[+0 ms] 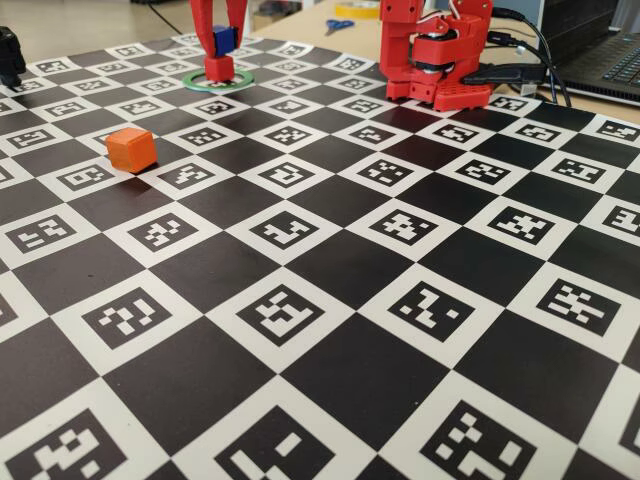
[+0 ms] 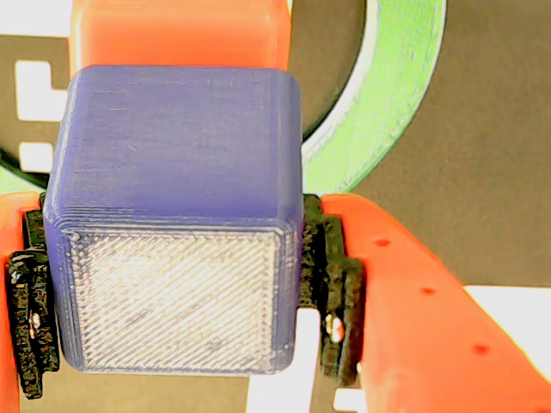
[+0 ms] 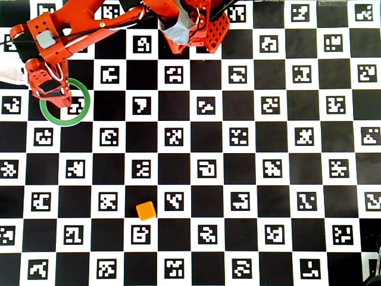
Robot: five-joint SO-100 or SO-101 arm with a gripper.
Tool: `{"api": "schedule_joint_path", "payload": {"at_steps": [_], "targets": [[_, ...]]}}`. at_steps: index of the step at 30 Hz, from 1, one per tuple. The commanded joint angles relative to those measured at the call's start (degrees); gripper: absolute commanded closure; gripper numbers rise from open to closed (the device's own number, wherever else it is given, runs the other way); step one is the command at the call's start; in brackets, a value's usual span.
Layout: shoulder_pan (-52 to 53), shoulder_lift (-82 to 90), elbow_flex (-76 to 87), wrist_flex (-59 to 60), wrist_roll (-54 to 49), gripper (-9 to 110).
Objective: Grab the red cube then put it in the green circle then put the blue cube on top and finally the orange cube on top
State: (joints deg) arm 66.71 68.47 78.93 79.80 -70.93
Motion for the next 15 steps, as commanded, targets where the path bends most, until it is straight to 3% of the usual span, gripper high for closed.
{"api": "schedule_joint_path", "payload": {"at_steps": [1,5,12,15], "targets": [[0.26,1.41,-0.44,-0.88,0.7,91],[0.26,1.41,0.0,-1.58,1.85,88],[0.88,1.58,-0.7,-1.05,2.46,74],[0.88,1.58,-0.62,-0.79,2.29,74]]}}
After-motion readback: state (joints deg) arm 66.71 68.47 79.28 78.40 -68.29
